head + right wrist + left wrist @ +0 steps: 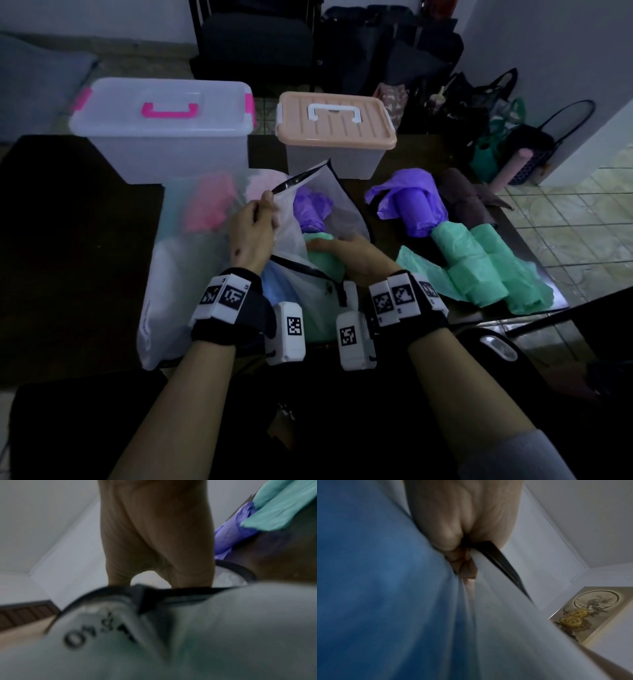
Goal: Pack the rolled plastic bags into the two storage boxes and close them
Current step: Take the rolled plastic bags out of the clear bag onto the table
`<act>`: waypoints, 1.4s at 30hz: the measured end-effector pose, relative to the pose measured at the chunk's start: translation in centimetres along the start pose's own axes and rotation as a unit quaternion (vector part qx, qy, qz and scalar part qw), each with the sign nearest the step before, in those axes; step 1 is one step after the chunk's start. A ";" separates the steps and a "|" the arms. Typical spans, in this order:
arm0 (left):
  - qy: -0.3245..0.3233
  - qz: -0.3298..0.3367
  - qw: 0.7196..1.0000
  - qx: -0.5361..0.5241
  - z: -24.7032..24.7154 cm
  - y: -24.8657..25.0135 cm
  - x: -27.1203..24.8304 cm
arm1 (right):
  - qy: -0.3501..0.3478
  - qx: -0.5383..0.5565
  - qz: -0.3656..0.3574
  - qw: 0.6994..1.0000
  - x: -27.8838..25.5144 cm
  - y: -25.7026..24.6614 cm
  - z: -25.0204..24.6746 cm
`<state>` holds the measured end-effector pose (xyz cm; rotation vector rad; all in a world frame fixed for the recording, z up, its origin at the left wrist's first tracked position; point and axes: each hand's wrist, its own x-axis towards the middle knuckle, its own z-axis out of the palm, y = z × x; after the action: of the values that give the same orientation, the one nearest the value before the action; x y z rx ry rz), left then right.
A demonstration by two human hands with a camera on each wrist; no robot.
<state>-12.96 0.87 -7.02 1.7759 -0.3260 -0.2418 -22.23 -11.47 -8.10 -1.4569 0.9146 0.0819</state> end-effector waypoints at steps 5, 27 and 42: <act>0.002 0.008 1.000 -0.004 -0.1 0.2 -0.1 | -0.055 0.137 -0.088 0.985 -2.3 -1.2 -2.6; 0.019 0.023 0.999 -0.015 0.6 -0.6 0.1 | 0.225 -0.436 -0.086 0.867 -2.0 0.1 -12.0; 0.017 0.026 0.999 -0.029 0.6 -0.4 -0.2 | 0.310 -0.580 -0.109 0.746 -1.9 4.8 -10.3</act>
<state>-13.34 0.48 -7.52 1.7112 -0.3365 -0.1824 -31.19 -18.68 -9.39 -2.8767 1.2972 -0.0294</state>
